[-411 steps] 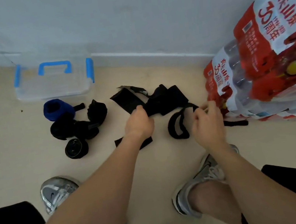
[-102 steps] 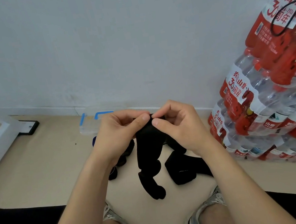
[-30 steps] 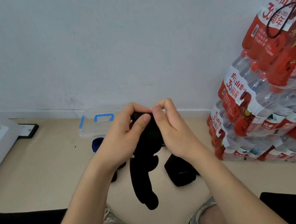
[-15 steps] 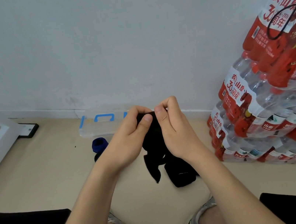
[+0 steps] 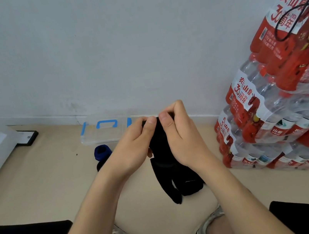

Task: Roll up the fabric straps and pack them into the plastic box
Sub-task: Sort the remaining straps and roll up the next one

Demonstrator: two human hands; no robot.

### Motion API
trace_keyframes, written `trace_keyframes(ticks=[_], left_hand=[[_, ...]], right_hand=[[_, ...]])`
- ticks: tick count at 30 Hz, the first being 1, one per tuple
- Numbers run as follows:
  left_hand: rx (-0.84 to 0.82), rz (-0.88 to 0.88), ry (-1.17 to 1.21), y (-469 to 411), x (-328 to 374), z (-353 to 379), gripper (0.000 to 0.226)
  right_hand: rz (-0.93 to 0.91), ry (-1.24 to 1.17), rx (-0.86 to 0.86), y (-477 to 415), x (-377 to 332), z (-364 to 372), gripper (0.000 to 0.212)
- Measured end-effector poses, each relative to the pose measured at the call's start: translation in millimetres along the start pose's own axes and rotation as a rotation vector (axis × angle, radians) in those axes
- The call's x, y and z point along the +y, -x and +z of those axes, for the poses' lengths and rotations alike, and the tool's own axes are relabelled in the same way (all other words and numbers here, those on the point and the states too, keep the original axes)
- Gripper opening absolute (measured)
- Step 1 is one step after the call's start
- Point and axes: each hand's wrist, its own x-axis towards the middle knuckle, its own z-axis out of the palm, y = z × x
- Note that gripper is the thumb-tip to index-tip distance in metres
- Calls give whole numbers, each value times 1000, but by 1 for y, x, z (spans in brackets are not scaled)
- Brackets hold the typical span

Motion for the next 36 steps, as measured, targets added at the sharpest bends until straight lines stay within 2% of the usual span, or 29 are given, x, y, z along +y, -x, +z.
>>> trace_keyframes(ticks=[3, 5, 7, 14, 17, 19, 20, 23, 27, 29, 36], left_hand=[[-12, 33, 27, 0, -2, -5, 23], [-51, 82, 70, 1, -2, -9, 21], [-62, 133, 104, 1, -2, -11, 20], [18, 70, 46, -2, -4, -12, 23], [131, 76, 51, -4, -3, -13, 20], [173, 44, 105, -4, -3, -14, 22], [185, 28, 136, -4, -3, -14, 23], [213, -10, 157, -4, -1, -16, 28], [154, -20, 171, -2, 2, -18, 34], [120, -33, 189, 1, 5, -18, 37], [35, -113, 217, 5, 15, -13, 38]], right_hand=[[22, -65, -5, 1, -1, 6, 14], [126, -143, -12, -1, -1, 8, 26], [186, -116, -37, -4, 3, 6, 40], [78, -151, -70, -1, 5, 4, 16], [76, -362, -116, 2, 2, 3, 37], [7, -332, -151, 2, 2, -2, 52], [-41, -255, -170, 2, 2, -3, 54], [-114, -75, -144, 0, 4, -5, 35], [-100, -92, -92, -3, 4, -5, 14], [-38, -88, -96, -4, 4, -7, 10], [356, -44, -13, -7, 9, -2, 44]])
